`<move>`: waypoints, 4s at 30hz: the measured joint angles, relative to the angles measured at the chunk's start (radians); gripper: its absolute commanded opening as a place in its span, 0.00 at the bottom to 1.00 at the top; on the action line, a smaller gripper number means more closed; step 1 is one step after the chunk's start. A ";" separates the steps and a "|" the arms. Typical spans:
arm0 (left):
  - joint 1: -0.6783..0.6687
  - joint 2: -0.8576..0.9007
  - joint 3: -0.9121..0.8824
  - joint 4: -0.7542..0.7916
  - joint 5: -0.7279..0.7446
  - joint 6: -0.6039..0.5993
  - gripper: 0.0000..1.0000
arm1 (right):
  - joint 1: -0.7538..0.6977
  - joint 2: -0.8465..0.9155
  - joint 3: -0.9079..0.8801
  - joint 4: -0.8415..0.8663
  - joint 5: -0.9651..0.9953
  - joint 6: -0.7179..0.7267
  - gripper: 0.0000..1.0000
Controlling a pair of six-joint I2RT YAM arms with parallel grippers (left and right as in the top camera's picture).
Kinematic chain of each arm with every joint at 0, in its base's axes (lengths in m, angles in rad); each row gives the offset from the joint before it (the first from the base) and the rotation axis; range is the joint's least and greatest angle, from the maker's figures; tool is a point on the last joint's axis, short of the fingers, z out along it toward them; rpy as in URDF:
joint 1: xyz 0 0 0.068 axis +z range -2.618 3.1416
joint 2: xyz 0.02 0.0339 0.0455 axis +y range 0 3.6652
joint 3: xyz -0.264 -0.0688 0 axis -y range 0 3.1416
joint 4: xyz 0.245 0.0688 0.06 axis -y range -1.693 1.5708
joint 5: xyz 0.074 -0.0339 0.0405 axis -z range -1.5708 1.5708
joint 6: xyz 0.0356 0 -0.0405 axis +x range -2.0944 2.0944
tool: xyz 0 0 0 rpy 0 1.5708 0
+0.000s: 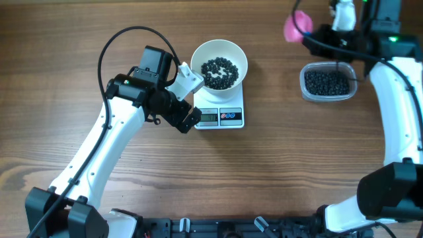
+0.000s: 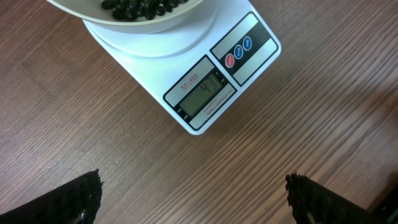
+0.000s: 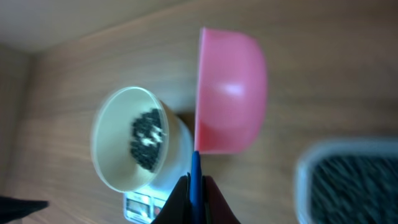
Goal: Scoop item into bowl and weigh 150g on scale
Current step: 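Shake the scoop over the bowl to empty remaining beans, then carry the empty pink scoop back right to the bean tub, then lower the pink scoop into the beans for another scoop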
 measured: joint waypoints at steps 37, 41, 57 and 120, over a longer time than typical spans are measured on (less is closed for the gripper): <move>0.000 0.000 0.000 0.000 0.000 0.000 1.00 | -0.045 0.235 0.011 -0.225 0.528 -0.167 0.04; 0.000 0.000 0.000 0.000 0.000 0.000 1.00 | -0.045 0.238 0.011 -0.227 0.523 -0.167 0.04; 0.000 0.000 0.000 0.000 0.000 0.000 1.00 | -0.053 0.257 -0.026 -0.152 0.370 -0.137 0.04; 0.000 0.000 0.000 0.000 0.000 0.000 1.00 | -0.052 0.256 -0.075 -0.089 0.263 -0.128 0.04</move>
